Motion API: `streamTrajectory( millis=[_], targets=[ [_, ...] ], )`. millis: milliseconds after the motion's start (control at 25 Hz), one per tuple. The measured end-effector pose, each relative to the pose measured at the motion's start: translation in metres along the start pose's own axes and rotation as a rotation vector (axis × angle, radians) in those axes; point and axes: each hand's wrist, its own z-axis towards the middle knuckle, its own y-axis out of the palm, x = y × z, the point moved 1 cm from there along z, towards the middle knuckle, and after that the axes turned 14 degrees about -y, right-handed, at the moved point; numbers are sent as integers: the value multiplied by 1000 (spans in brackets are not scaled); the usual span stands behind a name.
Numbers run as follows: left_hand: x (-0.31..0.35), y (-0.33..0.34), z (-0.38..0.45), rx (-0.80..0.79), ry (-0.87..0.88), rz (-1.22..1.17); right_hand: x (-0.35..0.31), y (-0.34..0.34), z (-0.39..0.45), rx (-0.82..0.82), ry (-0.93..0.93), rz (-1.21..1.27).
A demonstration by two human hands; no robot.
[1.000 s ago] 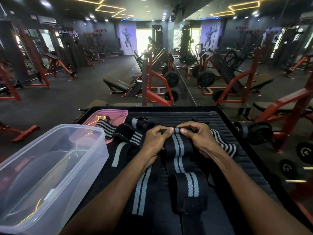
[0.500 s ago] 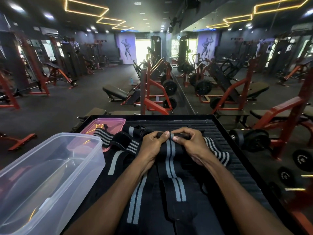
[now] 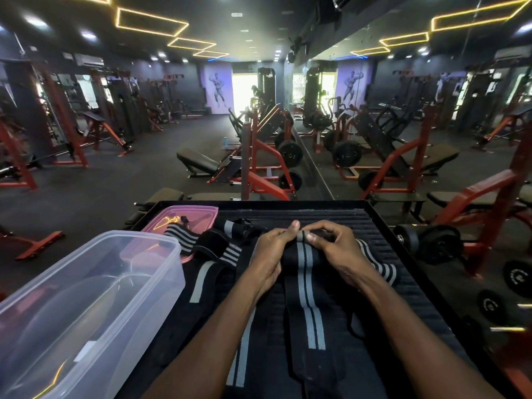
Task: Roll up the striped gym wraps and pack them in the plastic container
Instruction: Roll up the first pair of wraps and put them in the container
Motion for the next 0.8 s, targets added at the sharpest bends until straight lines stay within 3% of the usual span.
streamTrajectory(
  millis=[160, 280, 400, 600, 800],
  targets=[
    [0, -11, -1, 118, 115, 245, 0, 5, 0, -16, -1, 31],
    [4, -13, -4, 122, 208, 241, -1, 5, -1, 6, 59, 100],
    [7, -13, -7, 123, 271, 304, 0, 3, -2, -25, 51, 9],
    [4, -14, -6, 65, 155, 266, -3, 1, 0, -6, -60, -17],
    [6, -14, -7, 97, 244, 309, -5, 5, -3, 6, 52, 50]
  ],
)
